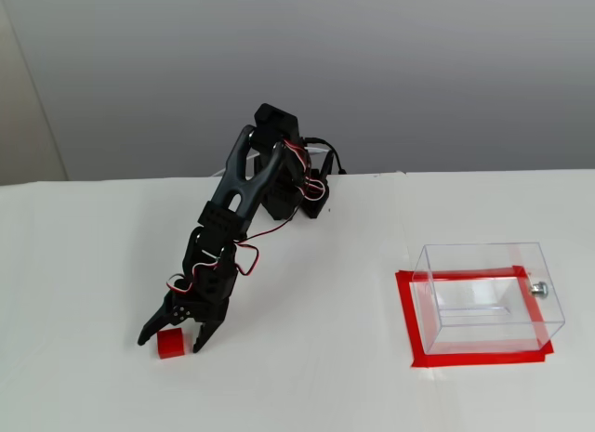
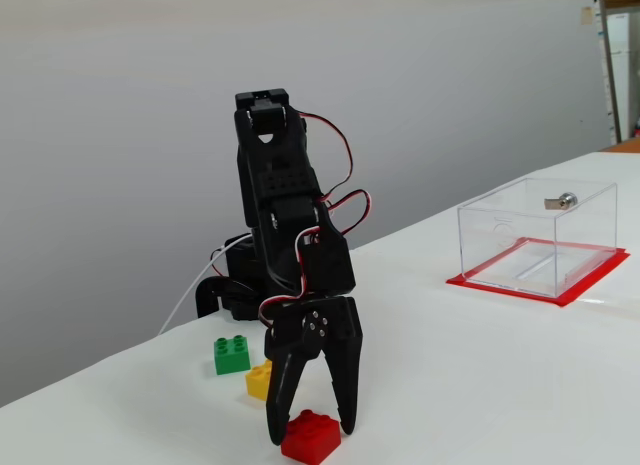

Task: Pick the red lego brick and place it into the transparent box

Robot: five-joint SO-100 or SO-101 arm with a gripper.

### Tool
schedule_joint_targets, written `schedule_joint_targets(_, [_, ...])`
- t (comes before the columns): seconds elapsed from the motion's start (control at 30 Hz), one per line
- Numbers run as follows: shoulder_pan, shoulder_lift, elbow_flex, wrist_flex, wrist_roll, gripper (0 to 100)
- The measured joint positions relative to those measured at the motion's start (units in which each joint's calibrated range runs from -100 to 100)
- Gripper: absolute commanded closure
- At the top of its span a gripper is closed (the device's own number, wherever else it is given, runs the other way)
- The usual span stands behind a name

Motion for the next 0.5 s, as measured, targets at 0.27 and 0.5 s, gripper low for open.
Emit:
schedule_joint_targets(0.27, [1.18, 0.25, 0.0, 0.0, 0.1, 63])
schedule_joint_targets(0.5, [1.18, 0.25, 0.0, 1.11, 0.15, 63])
